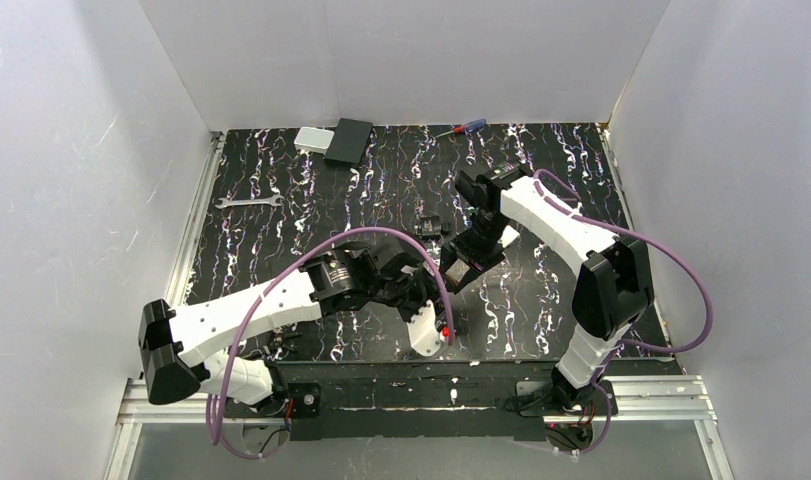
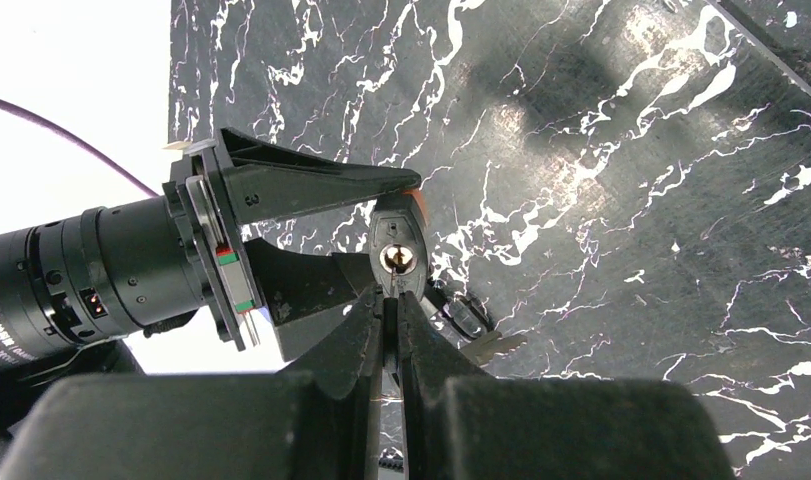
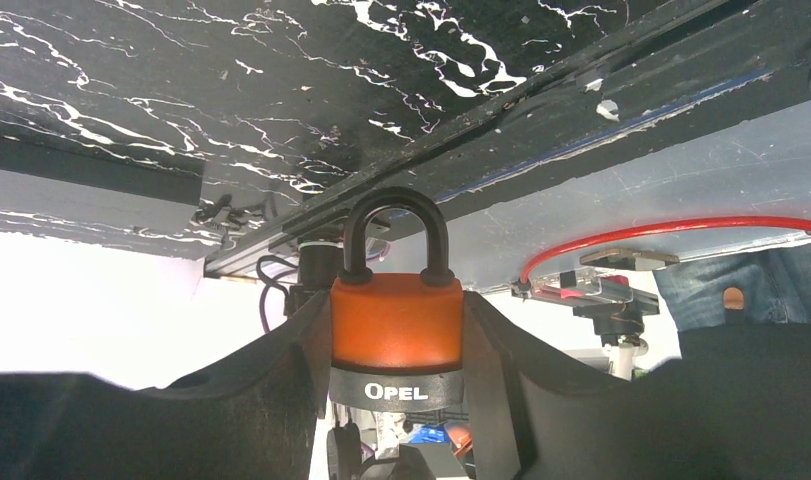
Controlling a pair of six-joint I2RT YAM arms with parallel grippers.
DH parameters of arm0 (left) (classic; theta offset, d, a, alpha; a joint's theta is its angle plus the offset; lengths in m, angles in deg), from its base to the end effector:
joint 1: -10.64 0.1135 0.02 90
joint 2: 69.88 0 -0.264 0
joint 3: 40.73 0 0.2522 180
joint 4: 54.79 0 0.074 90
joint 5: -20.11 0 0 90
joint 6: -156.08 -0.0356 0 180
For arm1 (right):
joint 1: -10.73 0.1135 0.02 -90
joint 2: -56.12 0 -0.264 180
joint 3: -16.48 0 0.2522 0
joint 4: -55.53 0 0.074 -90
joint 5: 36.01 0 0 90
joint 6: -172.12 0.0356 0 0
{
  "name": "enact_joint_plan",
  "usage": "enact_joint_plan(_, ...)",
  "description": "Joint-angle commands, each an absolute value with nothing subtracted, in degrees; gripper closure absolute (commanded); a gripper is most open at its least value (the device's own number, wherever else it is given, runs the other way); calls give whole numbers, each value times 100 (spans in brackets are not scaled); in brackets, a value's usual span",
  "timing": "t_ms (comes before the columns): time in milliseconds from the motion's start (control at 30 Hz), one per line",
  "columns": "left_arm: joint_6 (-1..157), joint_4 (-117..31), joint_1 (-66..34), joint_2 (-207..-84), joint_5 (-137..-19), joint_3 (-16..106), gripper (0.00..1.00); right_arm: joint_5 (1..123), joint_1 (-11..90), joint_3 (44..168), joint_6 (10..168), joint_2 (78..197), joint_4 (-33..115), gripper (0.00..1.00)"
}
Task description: Unlock with the key
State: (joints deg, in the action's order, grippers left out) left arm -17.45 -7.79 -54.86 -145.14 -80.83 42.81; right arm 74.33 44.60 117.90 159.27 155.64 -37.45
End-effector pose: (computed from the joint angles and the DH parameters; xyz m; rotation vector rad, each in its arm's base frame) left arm 0.1130 -0.2643 0.3370 2.1765 0.4966 -0.0432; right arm 0.2536 0.1851 0.2749 -1.0468 -2.6255 -0.2652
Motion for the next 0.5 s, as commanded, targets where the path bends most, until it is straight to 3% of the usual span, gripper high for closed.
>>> enact_joint_plan(0, -1733, -849, -5519, -14595, -7999, 4168, 100, 7492, 4475, 11991, 15938, 15527, -3979, 99)
enact_joint_plan(467, -1781, -1103, -5519, -14707, -7842, 4073, 100, 7433, 4492, 12069, 15947, 15499, -3979, 99)
